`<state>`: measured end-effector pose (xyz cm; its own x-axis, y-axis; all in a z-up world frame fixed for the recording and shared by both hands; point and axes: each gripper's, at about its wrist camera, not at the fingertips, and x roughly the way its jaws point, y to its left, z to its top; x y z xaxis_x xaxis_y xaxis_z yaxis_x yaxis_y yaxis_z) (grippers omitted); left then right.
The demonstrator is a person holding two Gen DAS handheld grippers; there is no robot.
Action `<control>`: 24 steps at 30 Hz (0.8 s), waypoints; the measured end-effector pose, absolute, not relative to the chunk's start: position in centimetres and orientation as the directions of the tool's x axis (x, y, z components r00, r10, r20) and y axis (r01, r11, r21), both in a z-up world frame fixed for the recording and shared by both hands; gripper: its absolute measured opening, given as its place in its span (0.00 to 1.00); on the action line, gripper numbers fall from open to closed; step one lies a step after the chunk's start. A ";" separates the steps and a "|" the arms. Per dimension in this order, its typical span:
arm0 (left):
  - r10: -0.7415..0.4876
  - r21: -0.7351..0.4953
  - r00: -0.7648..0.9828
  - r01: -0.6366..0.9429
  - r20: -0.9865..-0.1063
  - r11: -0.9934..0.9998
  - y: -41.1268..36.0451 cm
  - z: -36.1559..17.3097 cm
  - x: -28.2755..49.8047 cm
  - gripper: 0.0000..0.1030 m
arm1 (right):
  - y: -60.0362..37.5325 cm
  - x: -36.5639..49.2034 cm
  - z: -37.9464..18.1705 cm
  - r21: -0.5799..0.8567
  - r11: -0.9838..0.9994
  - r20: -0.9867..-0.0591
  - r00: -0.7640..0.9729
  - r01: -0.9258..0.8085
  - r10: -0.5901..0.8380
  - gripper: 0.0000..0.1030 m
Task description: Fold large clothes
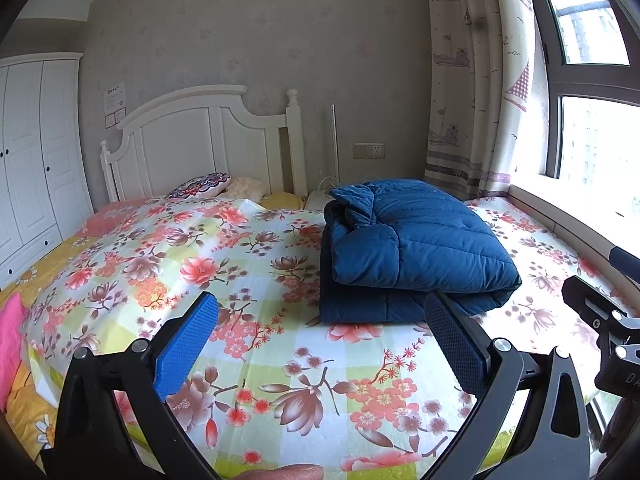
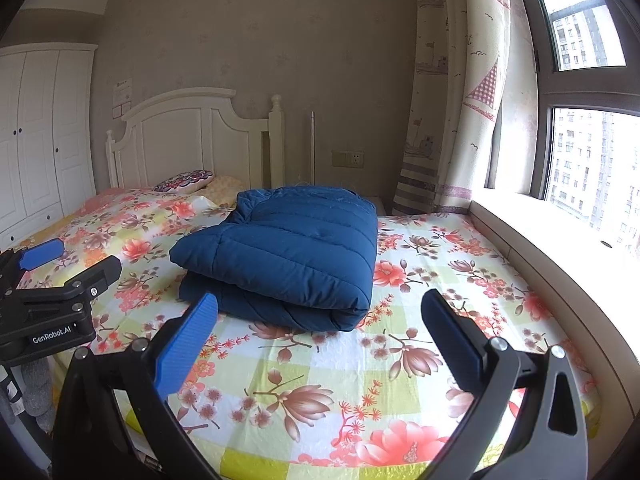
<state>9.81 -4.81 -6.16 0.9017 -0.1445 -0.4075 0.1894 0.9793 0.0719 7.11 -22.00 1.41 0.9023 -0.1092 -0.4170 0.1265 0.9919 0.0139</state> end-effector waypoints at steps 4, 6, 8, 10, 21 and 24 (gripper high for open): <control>-0.142 0.077 0.905 0.187 -0.401 0.979 -4.8 -6.0 9.7 0.96 | -21.8 7.0 1.5 0.007 0.992 -0.415 0.903 0.124 -0.110 0.98; -0.141 0.078 0.905 0.187 -0.401 0.979 -4.7 -6.0 9.7 0.96 | -21.8 7.1 1.4 0.005 0.992 -0.416 0.903 0.124 -0.110 0.98; -0.140 0.079 0.905 0.186 -0.401 0.979 -4.8 -6.0 9.7 0.96 | -21.7 7.2 1.4 0.002 0.993 -0.419 0.901 0.121 -0.109 0.98; -0.142 0.079 0.904 0.188 -0.403 0.979 -4.8 -6.1 9.7 0.96 | -21.7 7.3 1.2 0.000 0.993 -0.424 0.899 0.117 -0.106 0.98; -0.155 0.096 0.891 0.215 -0.428 0.972 -5.8 -7.0 10.3 0.96 | -22.0 8.0 0.4 0.002 0.993 -0.444 0.890 0.116 -0.103 0.98; -0.152 0.098 0.891 0.213 -0.429 0.972 -5.9 -7.0 10.3 0.96 | -22.1 7.9 0.3 0.002 0.993 -0.446 0.889 0.117 -0.104 0.98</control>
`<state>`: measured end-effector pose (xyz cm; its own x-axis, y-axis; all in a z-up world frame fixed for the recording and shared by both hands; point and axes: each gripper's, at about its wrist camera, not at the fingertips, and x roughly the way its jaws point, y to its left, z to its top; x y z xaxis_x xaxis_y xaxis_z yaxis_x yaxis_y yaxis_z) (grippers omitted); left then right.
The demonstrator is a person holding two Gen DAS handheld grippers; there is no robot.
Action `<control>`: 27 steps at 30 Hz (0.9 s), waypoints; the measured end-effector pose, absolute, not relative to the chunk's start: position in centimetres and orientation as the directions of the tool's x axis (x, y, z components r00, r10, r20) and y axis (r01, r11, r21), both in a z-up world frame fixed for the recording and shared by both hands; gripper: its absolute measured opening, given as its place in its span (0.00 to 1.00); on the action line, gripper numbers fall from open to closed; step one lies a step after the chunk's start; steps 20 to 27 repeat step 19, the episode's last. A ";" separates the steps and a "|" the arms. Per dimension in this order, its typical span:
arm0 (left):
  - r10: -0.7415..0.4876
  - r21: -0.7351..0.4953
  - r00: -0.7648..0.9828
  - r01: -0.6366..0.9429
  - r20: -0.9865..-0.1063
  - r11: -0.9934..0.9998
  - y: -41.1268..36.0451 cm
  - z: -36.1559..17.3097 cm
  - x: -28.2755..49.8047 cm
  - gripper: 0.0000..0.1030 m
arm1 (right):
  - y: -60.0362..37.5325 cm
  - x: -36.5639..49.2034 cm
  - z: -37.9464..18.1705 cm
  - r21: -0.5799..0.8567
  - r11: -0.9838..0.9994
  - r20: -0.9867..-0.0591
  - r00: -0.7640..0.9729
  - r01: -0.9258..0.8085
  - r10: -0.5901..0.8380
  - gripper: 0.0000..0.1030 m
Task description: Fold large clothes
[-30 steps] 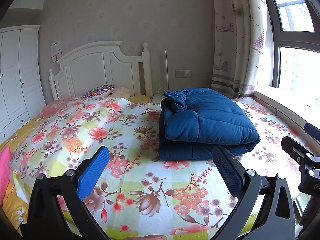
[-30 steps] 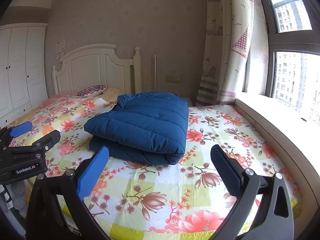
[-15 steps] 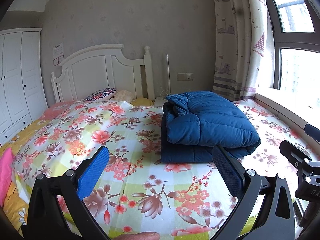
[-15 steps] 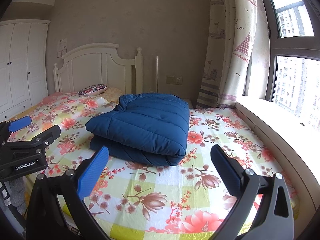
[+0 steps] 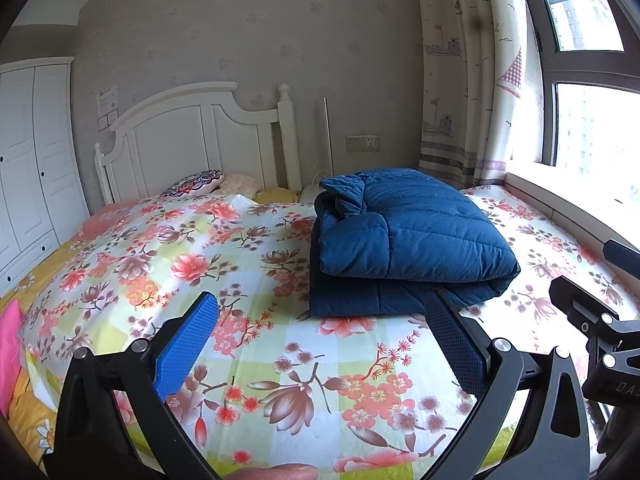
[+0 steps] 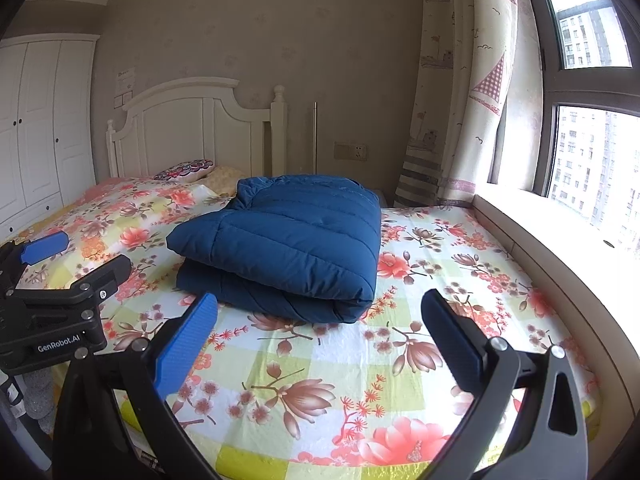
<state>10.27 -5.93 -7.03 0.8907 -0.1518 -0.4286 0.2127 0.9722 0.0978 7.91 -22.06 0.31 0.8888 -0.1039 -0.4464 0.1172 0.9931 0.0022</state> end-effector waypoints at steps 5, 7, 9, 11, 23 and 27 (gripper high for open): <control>-0.152 0.111 0.903 0.213 -0.402 0.971 -6.1 -6.7 9.7 0.96 | -22.0 7.7 0.4 0.001 0.994 -0.444 0.890 0.113 -0.101 0.98; -0.164 0.116 0.904 0.226 -0.395 0.967 -6.3 -6.6 9.6 0.96 | -22.0 7.9 0.2 0.002 0.994 -0.450 0.888 0.111 -0.098 0.98; -0.199 0.086 0.903 0.249 -0.381 0.965 -6.3 -6.7 9.7 0.96 | -22.0 8.1 -0.1 0.002 0.994 -0.459 0.883 0.109 -0.096 0.98; -0.229 0.071 0.879 0.283 -0.417 0.956 -6.6 -7.3 10.5 0.96 | -22.1 8.5 -0.6 0.004 0.995 -0.474 0.876 0.103 -0.089 0.98; -0.142 0.094 0.749 0.263 -0.647 0.960 -1.4 -8.9 22.5 0.96 | -29.0 13.7 -1.5 0.045 0.998 -0.609 0.793 0.045 -0.008 0.97; -0.142 0.094 0.749 0.263 -0.647 0.960 -1.4 -8.9 22.5 0.96 | -29.0 13.7 -1.5 0.045 0.998 -0.609 0.793 0.045 -0.008 0.97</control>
